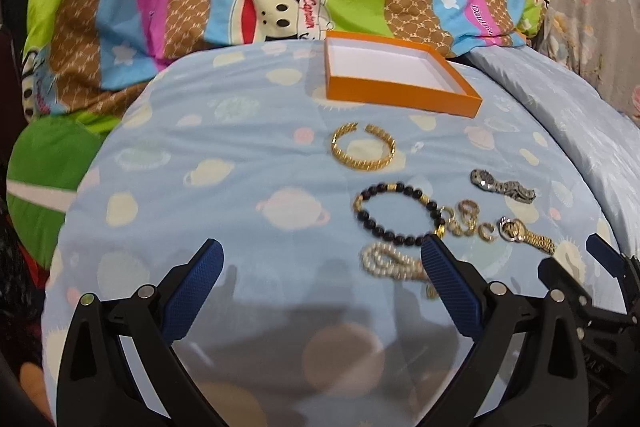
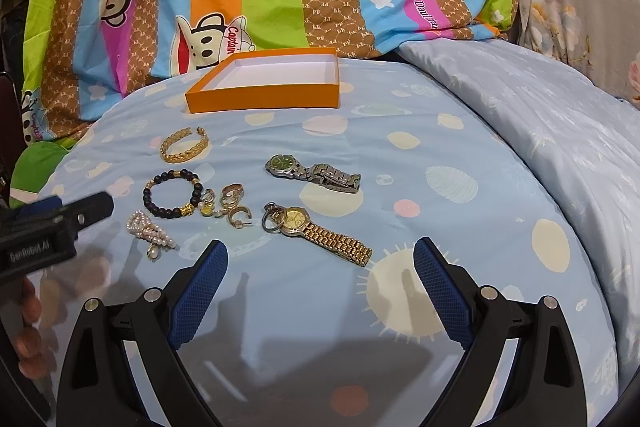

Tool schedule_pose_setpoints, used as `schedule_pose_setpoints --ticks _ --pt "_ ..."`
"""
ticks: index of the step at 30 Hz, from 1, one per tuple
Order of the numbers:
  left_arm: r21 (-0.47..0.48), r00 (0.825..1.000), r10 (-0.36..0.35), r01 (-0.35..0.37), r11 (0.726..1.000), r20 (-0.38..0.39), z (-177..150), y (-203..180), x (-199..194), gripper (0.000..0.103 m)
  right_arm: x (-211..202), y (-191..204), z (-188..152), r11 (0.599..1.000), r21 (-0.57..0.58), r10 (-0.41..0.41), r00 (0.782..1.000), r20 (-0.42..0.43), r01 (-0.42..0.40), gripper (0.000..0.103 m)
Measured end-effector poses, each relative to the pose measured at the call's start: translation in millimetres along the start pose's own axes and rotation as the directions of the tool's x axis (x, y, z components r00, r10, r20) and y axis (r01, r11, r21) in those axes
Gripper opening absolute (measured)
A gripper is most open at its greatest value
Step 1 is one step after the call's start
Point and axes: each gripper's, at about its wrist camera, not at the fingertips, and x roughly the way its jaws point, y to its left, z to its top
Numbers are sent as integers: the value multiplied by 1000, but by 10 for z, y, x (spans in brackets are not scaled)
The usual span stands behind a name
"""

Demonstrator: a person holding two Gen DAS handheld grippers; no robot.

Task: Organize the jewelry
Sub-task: 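Grasp the gold twisted bangle with the left tool while the right tool grasps the silver watch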

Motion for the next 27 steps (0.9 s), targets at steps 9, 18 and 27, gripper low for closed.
schedule_pose_setpoints --ticks 9,18,27 --pt "98 1000 3 -2 995 -14 557 -276 612 97 51 -35 -1 1000 12 12 1000 -18 -12 92" --pt "101 999 -8 13 995 -45 654 -393 960 89 111 -55 14 999 25 39 998 -40 -38 92" --pt "67 994 -58 64 996 -88 607 -322 1030 57 154 -100 129 1000 11 22 999 -24 -22 92"
